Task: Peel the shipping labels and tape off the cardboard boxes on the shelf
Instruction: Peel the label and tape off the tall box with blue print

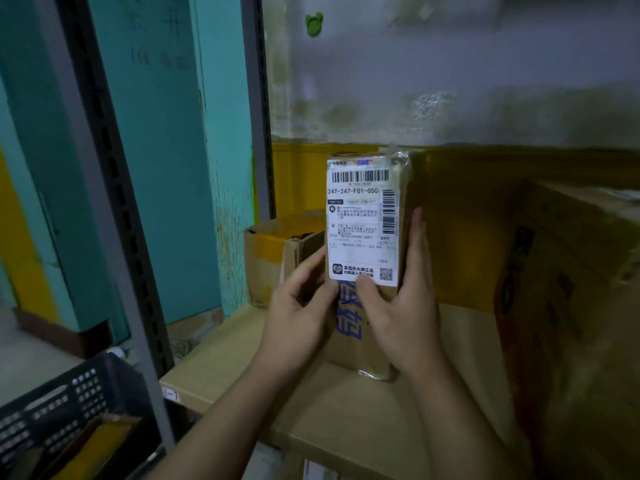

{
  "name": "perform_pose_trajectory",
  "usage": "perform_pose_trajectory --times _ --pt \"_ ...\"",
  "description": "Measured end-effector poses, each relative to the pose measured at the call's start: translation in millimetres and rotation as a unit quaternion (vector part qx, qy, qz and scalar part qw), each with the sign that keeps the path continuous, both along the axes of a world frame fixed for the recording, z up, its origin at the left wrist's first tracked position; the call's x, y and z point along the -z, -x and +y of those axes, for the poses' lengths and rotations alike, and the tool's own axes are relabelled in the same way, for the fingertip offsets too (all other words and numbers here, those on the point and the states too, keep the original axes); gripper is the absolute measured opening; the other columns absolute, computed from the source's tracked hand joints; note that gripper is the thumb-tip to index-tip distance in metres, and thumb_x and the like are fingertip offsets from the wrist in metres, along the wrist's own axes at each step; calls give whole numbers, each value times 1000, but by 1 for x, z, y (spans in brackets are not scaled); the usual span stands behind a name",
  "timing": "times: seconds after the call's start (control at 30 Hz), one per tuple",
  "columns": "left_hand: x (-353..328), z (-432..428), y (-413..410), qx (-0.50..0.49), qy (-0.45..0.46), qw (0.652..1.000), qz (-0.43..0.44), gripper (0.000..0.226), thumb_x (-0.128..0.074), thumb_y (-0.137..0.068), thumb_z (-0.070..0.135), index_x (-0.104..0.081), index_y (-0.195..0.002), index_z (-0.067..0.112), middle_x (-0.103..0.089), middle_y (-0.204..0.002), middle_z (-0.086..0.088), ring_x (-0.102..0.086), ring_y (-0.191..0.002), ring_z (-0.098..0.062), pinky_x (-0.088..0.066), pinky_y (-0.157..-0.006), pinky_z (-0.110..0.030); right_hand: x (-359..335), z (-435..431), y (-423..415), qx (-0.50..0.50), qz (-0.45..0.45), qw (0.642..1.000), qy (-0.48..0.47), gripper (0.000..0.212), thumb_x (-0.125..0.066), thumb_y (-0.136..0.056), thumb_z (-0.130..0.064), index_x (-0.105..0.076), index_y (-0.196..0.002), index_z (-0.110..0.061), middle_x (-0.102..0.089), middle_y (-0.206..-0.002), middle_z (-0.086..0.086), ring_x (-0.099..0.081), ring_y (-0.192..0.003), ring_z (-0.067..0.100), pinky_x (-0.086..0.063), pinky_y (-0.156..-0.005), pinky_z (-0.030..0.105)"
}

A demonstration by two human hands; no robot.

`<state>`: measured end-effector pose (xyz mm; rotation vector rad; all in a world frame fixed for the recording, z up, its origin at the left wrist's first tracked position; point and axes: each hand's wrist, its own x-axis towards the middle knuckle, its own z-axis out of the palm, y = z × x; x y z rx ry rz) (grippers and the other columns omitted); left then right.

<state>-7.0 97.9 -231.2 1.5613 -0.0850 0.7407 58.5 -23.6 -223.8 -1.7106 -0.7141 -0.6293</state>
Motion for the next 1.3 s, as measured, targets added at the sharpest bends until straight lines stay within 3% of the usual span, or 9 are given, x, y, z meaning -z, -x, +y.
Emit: perform_pose_trajectory --times 0.13,0.23,0.3,0.47,0.83,1.1,1.3 --pt "13 -7 1 -6 49 999 -9 38 -58 -96 15 -60 -133 22 -68 -124 9 -61 -120 -11 -49 -104 -38 11 -2 10 31 -10 999 7 97 -60 -76 -39 0 -153 -39 -13 -163 -3 -12 -148 7 -15 -103 -2" --pt "16 -7 0 17 112 994 -8 31 -57 -94 8 -66 -123 16 -73 -115 1 -66 -113 -15 -53 -94 -26 14 5 15 29 -1 1000 -12 100 -62 -75 -42 1 -152 -43 -13 -163 -6 -14 -148 9 -32 -115 30" --pt "14 -6 0 39 160 986 -3 28 -57 -94 6 -70 -117 14 -74 -110 -4 -69 -106 -16 -55 -88 -23 15 9 16 22 -9 999 -24 100 -64 -75 -39 0 -151 -45 -14 -162 -6 -16 -148 9 -34 -114 40" --pt "11 -7 3 62 180 982 6 26 -54 -95 9 -72 -114 12 -75 -107 -5 -70 -100 -14 -55 -80 -20 16 12 14 -12 0 999 -50 99 -63 -70 -44 -1 -147 -56 -20 -161 -5 -23 -147 11 -34 -113 45" --pt "11 -10 0 49 180 982 7 25 -55 -96 11 -74 -111 13 -76 -106 -5 -70 -99 -13 -53 -76 -18 18 10 12 -10 3 999 -48 99 -60 -68 -48 1 -145 -58 -22 -161 -5 -28 -145 14 -36 -112 45" --pt "11 -10 1 56 195 979 -7 26 -57 -92 18 -73 -107 4 -76 -102 -9 -71 -91 -13 -54 -73 -19 19 11 13 2 -10 999 -44 98 -60 -70 -49 -2 -150 -47 -20 -161 -3 -25 -146 13 -36 -112 45" --pt "12 -8 2 68 200 977 -3 27 -54 -95 6 -69 -117 3 -76 -104 -5 -71 -91 -9 -53 -72 -17 19 11 13 6 -14 999 -42 99 -60 -71 -50 -3 -152 -44 -17 -162 -4 -22 -147 11 -34 -114 44"
